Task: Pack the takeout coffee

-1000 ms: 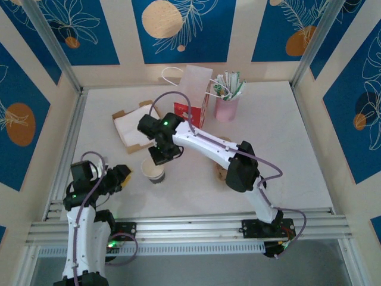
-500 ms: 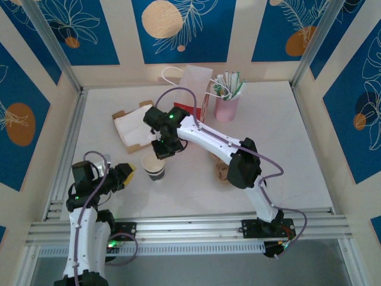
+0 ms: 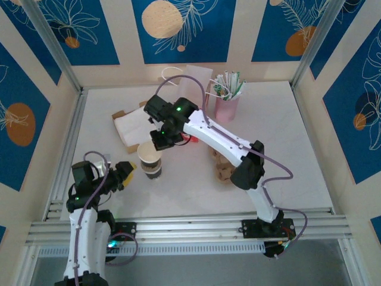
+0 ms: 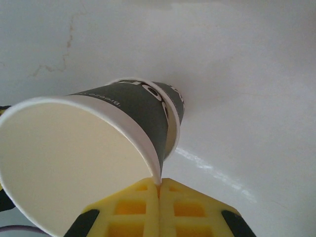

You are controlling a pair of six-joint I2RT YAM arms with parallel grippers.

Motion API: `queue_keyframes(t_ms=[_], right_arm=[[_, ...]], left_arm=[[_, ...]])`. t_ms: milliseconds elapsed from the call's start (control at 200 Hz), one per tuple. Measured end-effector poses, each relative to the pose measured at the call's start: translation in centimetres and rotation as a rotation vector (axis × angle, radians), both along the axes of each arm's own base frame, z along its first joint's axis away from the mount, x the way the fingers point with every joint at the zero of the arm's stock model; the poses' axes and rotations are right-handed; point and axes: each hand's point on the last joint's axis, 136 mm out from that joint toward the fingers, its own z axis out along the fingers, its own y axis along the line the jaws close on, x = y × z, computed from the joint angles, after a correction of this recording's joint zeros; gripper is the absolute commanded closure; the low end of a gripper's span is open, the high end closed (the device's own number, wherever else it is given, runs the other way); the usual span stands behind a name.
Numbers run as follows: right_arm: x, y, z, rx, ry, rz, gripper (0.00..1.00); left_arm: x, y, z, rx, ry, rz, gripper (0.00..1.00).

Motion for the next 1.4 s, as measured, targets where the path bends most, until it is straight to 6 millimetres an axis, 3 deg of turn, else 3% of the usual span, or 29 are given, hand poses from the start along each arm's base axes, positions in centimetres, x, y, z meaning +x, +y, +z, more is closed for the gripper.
queue_keyframes(t_ms=[110,305,440,610,755,1015,1236,1401], right_arm=[[-0.3,-1.2,2.5,0.019,-0.046,-0.005,1.00],[-1.6,-4.6,6.7,0.052,-0.130,-0.024,1.00],[-3.1,-7.9,7.3,0.031,-0.150,-0.042,1.00],[-4.4,-12.4,4.4,-0.025,-0.113,-0.093,1.00],[-5.0,-15.0,1.0,-0.060,-0.060,-0.140,1.00],[-5.6,-16.4,-4.2,-0.101,0.015,-0.177,1.00],[-5.3,-16.7,-6.5,-0.122,0.028,-0.197,1.00],[-4.9,-17.2,-8.1,-0.142,0.043,-0.223,1.00]], left_arm=[[0.0,0.2,1.8,0.034,-0.043,0.004,0.00],[-0.1,0.4,5.7,0.091,-0.123,0.009,0.00],[-0.4,0.2,7.9,0.132,-0.166,0.000,0.00],[-0.7,-0.7,9.9,0.173,-0.208,-0.041,0.00],[-0.7,-2.7,9.4,0.219,-0.182,-0.136,0.00],[-0.8,-8.3,7.5,0.388,-0.170,-0.330,0.00],[-0.5,-12.8,7.0,0.523,-0.231,-0.422,0.00],[-0.1,-14.4,6.5,0.571,-0.258,-0.428,0.00]])
